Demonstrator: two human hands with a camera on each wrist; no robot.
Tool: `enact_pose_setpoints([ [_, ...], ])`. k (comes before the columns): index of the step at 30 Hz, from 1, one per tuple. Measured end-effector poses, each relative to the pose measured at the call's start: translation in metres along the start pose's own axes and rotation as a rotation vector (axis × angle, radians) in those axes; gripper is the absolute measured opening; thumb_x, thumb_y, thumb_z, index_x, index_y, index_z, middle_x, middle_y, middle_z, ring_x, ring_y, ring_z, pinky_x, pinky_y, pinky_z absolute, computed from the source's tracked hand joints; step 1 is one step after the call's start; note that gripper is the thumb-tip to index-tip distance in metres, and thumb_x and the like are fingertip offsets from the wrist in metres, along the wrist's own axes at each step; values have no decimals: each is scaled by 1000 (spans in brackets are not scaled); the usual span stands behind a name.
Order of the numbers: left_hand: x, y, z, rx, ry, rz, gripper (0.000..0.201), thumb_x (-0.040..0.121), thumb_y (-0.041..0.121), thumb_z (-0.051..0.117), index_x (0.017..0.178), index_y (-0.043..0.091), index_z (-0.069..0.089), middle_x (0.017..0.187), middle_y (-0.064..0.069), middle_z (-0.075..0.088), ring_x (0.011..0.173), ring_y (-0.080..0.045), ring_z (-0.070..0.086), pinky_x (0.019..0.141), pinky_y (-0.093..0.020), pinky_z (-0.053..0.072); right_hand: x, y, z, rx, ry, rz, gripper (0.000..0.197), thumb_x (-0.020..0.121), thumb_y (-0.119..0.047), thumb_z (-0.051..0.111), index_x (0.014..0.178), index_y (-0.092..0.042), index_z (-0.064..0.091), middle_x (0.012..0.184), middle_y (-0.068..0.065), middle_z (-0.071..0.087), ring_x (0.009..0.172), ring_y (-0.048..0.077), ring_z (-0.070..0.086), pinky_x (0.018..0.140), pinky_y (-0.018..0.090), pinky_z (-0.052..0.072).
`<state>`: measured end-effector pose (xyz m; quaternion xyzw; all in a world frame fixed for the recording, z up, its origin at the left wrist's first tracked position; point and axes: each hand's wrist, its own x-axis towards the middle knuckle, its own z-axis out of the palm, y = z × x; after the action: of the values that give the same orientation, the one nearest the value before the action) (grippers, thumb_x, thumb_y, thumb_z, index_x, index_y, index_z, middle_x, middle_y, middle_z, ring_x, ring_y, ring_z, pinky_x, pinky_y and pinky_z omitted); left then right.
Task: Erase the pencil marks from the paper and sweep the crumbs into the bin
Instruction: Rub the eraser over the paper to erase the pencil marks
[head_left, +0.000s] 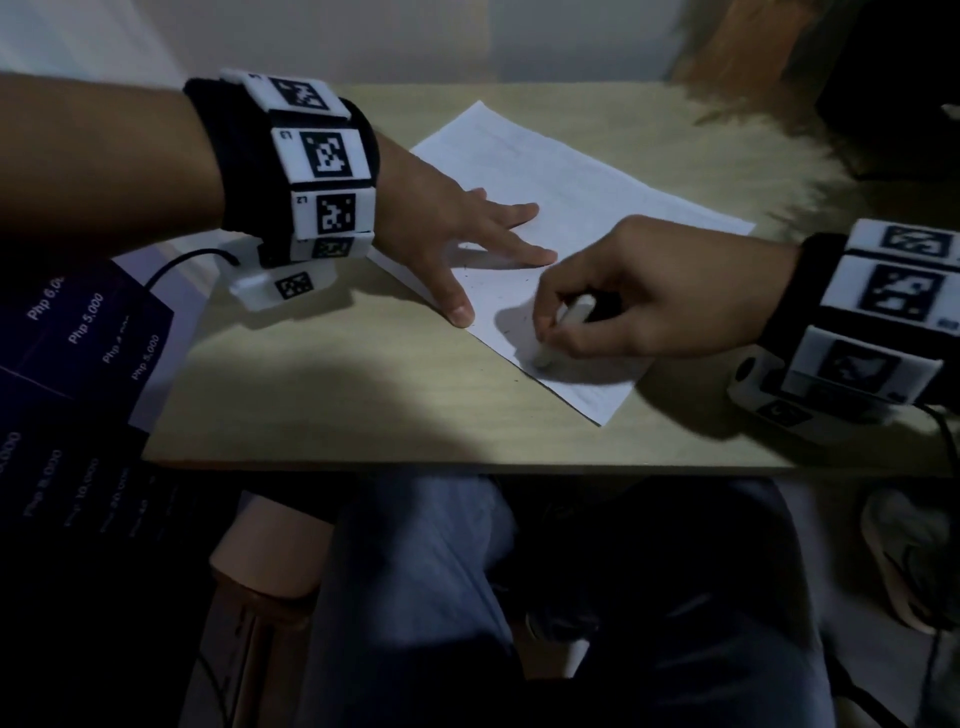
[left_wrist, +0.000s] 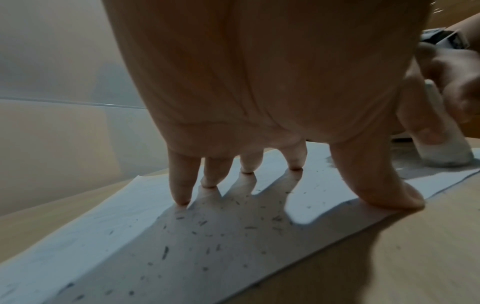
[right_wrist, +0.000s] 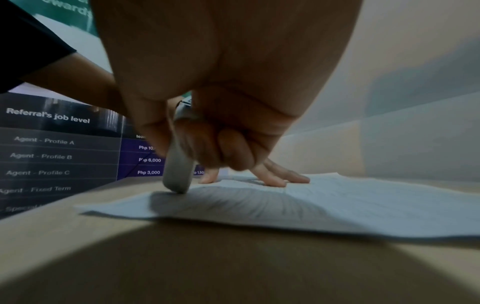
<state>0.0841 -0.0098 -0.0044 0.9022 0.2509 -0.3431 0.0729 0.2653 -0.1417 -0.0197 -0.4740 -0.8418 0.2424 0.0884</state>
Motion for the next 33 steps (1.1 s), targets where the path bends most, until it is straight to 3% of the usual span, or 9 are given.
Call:
enact_pose_setpoints([
  [3, -2, 0, 0, -15, -2, 5, 91, 65, 76, 54, 131, 76, -9, 161, 25, -28, 156, -17, -8, 124, -44, 6, 6, -2, 4, -61, 38, -21, 25, 90, -49, 59, 97, -27, 70, 61, -13, 60, 64, 0, 56, 60, 12, 38],
  [8, -1, -2, 2, -32, 6, 13, 102, 63, 77, 54, 146, 69, -4, 161, 27, -26, 156, -17, -8, 126, -44, 7, -5, -2, -8, -45, -155, 26, 25, 85, -50, 57, 93, -32, 72, 76, -11, 69, 70, 6, 60, 64, 17, 44],
  [12, -1, 1, 1, -58, 32, 3, 98, 68, 77, 60, 150, 65, 7, 163, 26, -21, 156, -18, -4, 124, -44, 7, -3, 8, -7, -121, 33, 51, 35, 84, -57, 53, 104, -32, 68, 71, -21, 64, 70, -6, 58, 64, 10, 41],
  [15, 1, 9, 4, -48, 76, 5, 94, 74, 72, 65, 152, 52, 17, 169, 13, -10, 156, -26, 12, 124, -46, 18, -7, 5, 0, -124, 51, 41, 39, 86, -63, 54, 103, -30, 65, 65, -24, 58, 68, -8, 55, 62, 8, 38],
  [18, 3, 14, 0, -15, 80, 0, 98, 76, 69, 69, 154, 49, 13, 170, 5, -5, 151, -30, 27, 120, -48, 26, -9, 6, -2, -117, 5, 62, 48, 77, -71, 49, 100, -32, 65, 69, -23, 59, 69, -4, 56, 62, 13, 37],
  [21, 3, 17, -3, 19, 54, -20, 100, 80, 66, 68, 155, 55, 1, 169, 4, -13, 153, -31, 22, 122, -46, 23, -6, 18, -6, -221, 114, 115, 43, 80, -61, 52, 103, -26, 63, 70, -15, 57, 68, 8, 57, 63, 26, 37],
  [27, 3, 19, -3, 57, 25, -49, 105, 75, 71, 67, 148, 67, -8, 167, 8, -21, 156, -28, 7, 122, -48, 17, -10, 8, 5, -60, -23, 75, 31, 80, -55, 59, 95, -29, 64, 75, -10, 63, 72, 6, 57, 63, 16, 42],
  [31, 3, 19, -2, 54, 25, -51, 103, 77, 69, 67, 150, 64, -5, 167, 7, -22, 156, -31, 6, 122, -48, 16, 0, 21, -2, -238, 187, 121, 44, 82, -64, 52, 96, -24, 63, 66, -12, 56, 62, 4, 52, 57, 16, 34],
  [33, 2, 18, -2, 46, 27, -52, 102, 77, 69, 67, 150, 63, -4, 167, 8, -22, 156, -28, 5, 122, -47, 16, -2, 18, 1, -196, 153, 73, 43, 83, -65, 52, 94, -25, 62, 65, -13, 56, 62, 5, 54, 57, 15, 36],
])
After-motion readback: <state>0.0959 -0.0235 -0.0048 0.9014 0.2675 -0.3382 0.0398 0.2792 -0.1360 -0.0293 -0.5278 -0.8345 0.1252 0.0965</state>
